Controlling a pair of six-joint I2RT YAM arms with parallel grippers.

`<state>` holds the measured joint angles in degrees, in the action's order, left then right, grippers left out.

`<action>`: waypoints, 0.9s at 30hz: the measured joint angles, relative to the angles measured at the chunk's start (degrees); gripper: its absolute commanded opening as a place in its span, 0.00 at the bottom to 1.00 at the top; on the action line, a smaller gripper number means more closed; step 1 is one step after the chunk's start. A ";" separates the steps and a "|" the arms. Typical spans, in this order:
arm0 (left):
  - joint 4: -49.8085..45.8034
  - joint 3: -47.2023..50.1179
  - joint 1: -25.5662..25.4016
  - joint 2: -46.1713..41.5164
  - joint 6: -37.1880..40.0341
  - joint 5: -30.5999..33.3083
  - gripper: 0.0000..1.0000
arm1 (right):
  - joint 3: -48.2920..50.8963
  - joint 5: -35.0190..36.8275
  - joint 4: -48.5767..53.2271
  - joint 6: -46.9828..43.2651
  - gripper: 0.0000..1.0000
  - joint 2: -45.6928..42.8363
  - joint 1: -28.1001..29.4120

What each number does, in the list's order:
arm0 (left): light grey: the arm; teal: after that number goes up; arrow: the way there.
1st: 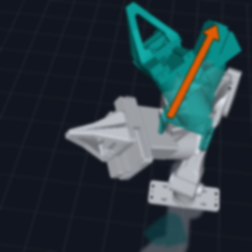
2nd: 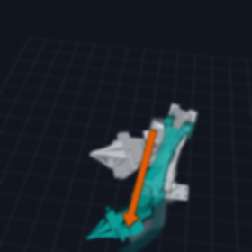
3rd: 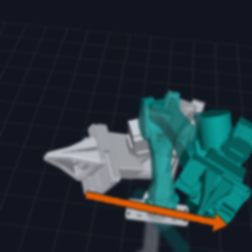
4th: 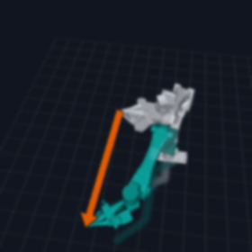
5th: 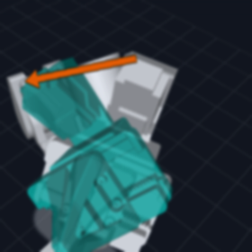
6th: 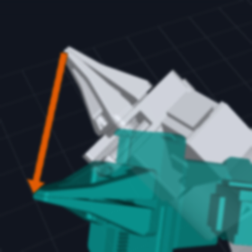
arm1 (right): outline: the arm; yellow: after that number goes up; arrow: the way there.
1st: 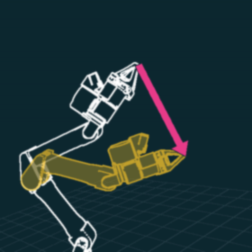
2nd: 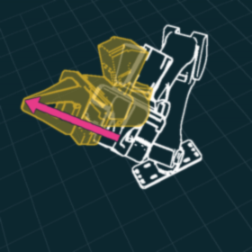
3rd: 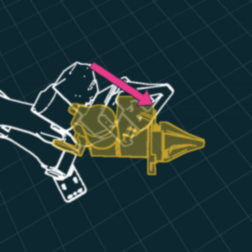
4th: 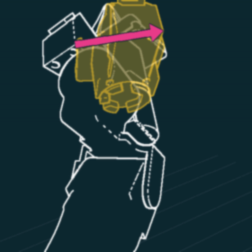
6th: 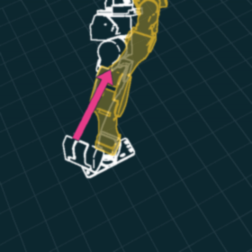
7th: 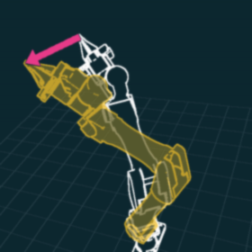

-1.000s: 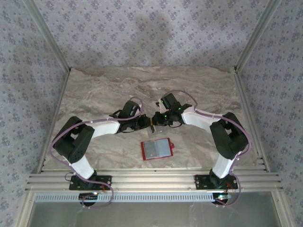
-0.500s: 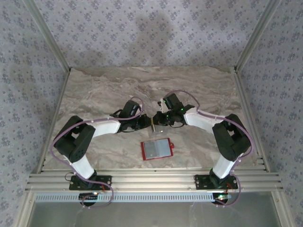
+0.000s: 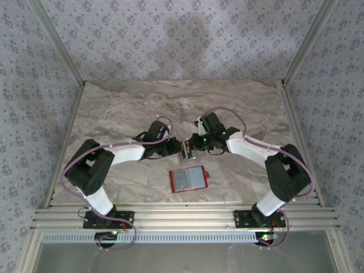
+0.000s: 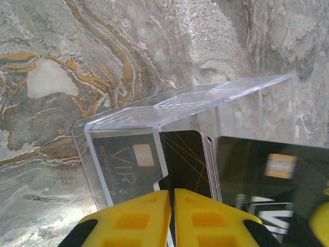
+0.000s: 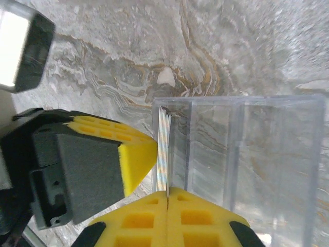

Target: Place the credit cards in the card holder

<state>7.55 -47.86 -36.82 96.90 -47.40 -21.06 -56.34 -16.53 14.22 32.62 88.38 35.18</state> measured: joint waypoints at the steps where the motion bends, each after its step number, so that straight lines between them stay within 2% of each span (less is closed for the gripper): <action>1: -0.02 0.00 0.00 -0.02 0.00 0.00 0.14 | 0.11 0.85 0.42 -0.02 0.00 -0.90 0.00; 9: -3.74 -0.09 -0.11 -2.56 1.18 0.92 0.26 | 2.67 5.84 1.03 0.33 0.00 -6.16 0.11; 15: -8.28 0.96 -0.92 -9.62 2.32 3.58 0.39 | 6.73 8.41 1.14 1.27 0.00 -13.31 0.44; 21: -13.11 2.47 -5.44 -15.45 4.48 8.79 0.50 | 8.87 13.44 3.17 2.91 0.00 -18.82 1.86; 27: -17.97 4.61 -12.35 -15.98 6.40 16.13 0.57 | 9.31 24.48 7.69 6.25 0.00 -21.20 7.15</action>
<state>-10.41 -43.24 -49.17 80.93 -40.99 -4.93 -47.03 7.94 21.91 38.87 67.18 42.33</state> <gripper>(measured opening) 0.556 0.067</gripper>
